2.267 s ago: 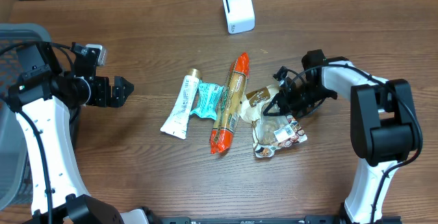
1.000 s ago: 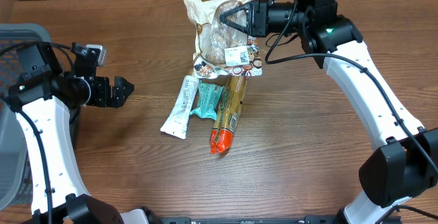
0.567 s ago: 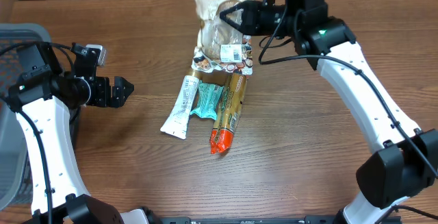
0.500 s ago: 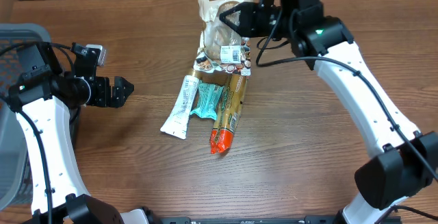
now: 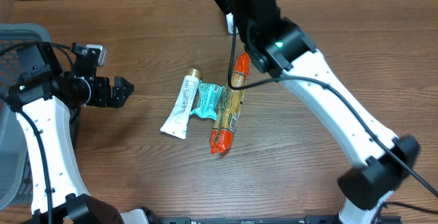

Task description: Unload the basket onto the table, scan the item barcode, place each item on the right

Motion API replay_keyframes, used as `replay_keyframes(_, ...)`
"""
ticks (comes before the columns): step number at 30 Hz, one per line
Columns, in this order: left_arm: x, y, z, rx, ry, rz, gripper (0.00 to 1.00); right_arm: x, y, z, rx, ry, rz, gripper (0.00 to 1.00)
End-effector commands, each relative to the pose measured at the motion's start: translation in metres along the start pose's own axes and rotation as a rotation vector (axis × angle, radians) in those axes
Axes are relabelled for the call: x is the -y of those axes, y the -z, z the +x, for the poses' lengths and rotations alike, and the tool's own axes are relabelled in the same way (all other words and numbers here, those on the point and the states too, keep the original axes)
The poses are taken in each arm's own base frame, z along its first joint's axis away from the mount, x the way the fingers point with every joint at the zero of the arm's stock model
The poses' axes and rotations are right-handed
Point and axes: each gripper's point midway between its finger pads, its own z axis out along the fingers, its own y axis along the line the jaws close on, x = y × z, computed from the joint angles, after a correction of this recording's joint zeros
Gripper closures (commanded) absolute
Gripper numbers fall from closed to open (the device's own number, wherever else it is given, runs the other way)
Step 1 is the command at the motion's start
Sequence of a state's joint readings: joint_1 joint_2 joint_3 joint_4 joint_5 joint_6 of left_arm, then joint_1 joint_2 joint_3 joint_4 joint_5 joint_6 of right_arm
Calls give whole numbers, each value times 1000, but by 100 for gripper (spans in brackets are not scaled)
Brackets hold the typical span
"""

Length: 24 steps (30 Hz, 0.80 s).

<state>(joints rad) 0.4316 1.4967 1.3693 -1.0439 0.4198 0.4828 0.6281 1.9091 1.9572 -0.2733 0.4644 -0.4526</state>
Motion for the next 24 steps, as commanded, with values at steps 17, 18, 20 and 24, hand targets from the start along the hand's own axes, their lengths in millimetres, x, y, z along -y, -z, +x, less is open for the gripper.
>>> replay_keyframes(17,3,-3,-1,1,-20,19,0,-49,-129,78,158,597,168,96)
replay_keyframes(18,3,-3,-1,1,-20,19,1,-46,-132,79,175,593,192,96)
replay_keyframes(20,3,-3,-1,1,-20,19,0,-42,-135,79,200,601,220,96)
replay_keyframes(24,3,-3,-1,1,-20,19,1,-54,-141,87,237,636,153,96)
